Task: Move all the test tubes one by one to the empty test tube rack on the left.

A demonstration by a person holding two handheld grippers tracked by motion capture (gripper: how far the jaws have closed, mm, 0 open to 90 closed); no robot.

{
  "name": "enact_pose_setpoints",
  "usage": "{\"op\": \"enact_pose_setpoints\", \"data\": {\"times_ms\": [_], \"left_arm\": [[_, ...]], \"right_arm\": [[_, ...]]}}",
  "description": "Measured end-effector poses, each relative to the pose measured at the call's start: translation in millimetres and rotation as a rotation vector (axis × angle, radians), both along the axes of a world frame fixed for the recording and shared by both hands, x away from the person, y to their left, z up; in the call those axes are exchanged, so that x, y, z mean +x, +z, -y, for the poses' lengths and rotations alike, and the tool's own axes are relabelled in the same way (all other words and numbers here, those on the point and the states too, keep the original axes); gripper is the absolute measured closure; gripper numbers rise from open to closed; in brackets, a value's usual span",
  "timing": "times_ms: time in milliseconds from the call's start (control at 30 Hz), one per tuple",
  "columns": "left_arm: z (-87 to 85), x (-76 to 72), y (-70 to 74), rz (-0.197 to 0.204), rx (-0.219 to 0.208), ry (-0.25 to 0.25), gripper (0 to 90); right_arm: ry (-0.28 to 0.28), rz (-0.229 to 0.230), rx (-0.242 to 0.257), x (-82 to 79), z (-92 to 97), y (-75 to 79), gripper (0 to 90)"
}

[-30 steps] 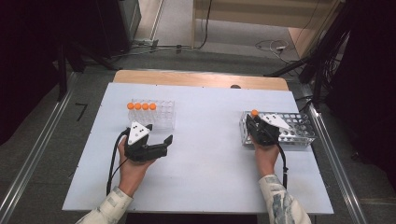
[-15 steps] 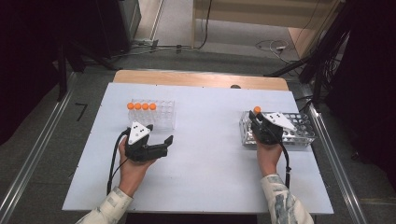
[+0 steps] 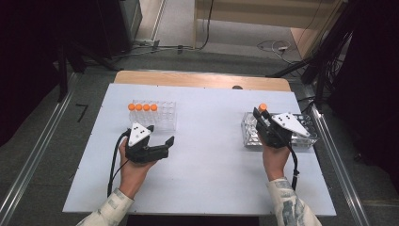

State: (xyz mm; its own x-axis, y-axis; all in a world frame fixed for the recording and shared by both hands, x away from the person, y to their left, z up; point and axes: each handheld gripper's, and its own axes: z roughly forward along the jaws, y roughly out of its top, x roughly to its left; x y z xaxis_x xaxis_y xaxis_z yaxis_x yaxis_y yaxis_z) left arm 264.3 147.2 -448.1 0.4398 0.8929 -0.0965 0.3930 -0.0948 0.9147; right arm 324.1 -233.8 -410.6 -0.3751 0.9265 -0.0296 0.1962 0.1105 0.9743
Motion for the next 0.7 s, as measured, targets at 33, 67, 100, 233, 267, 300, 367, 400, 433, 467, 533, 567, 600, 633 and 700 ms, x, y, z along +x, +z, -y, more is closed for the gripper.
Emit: {"op": "enact_pose_setpoints", "data": {"times_ms": [33, 67, 100, 233, 267, 300, 367, 400, 433, 467, 533, 567, 600, 633, 700], "left_arm": [[0.3, -0.1, 0.2, 0.001, -0.001, -0.002, 17.1], [0.8, -0.3, 0.4, -0.001, -0.002, -0.003, 17.1], [1.2, -0.6, 0.6, -0.001, -0.001, -0.004, 17.1], [4.7, -3.0, 3.7, 0.011, -0.007, -0.020, 17.1], [5.9, -4.1, 4.9, 0.016, -0.012, -0.023, 17.1], [6.5, -4.9, 6.0, 0.021, -0.013, -0.028, 17.2], [10.2, -7.7, 9.7, 0.033, -0.028, -0.046, 17.3], [12.0, -9.2, 11.4, 0.039, -0.029, -0.057, 17.6], [13.5, -10.6, 12.7, 0.044, -0.030, -0.064, 18.3], [16.5, -12.7, 14.4, 0.054, -0.033, -0.082, 19.2], [21.6, -16.5, 16.9, 0.070, -0.031, -0.109, 22.6], [25.8, -18.8, 18.6, 0.080, -0.028, -0.128, 24.2], [29.3, -20.3, 19.7, 0.084, -0.028, -0.145, 25.1], [32.9, -21.7, 20.8, 0.087, -0.029, -0.161, 25.7], [40.1, -23.9, 22.4, 0.091, -0.027, -0.196, 27.3]], "right_arm": [[0.021, -0.001, 0.001, -3.0, -1.6, 0.7, 71.4], [0.041, -0.010, -0.005, -6.4, -4.8, 0.5, 71.4], [0.063, -0.019, -0.009, -9.0, -8.2, -0.7, 71.4], [0.145, -0.062, -0.017, -16.4, -24.2, -10.2, 71.4], [0.173, -0.079, -0.017, -18.8, -30.4, -13.7, 71.4], [0.196, -0.088, -0.022, -20.8, -35.7, -16.4, 71.4], [0.240, -0.107, -0.031, -25.2, -47.3, -21.1, 71.4], [0.260, -0.111, -0.039, -27.8, -53.2, -23.0, 71.4], [0.280, -0.113, -0.048, -30.3, -59.1, -24.9, 71.4], [0.296, -0.117, -0.053, -32.2, -63.6, -26.4, 71.4], [0.344, -0.128, -0.067, -37.9, -77.0, -31.0, 71.4], [0.358, -0.131, -0.071, -39.7, -81.5, -32.4, 71.4], [0.381, -0.138, -0.082, -42.9, -88.9, -34.9, 71.4], [0.400, -0.143, -0.094, -45.0, -94.4, -36.7, 71.4], [0.430, -0.152, -0.104, -48.0, -102.7, -39.7, 71.4]]}}
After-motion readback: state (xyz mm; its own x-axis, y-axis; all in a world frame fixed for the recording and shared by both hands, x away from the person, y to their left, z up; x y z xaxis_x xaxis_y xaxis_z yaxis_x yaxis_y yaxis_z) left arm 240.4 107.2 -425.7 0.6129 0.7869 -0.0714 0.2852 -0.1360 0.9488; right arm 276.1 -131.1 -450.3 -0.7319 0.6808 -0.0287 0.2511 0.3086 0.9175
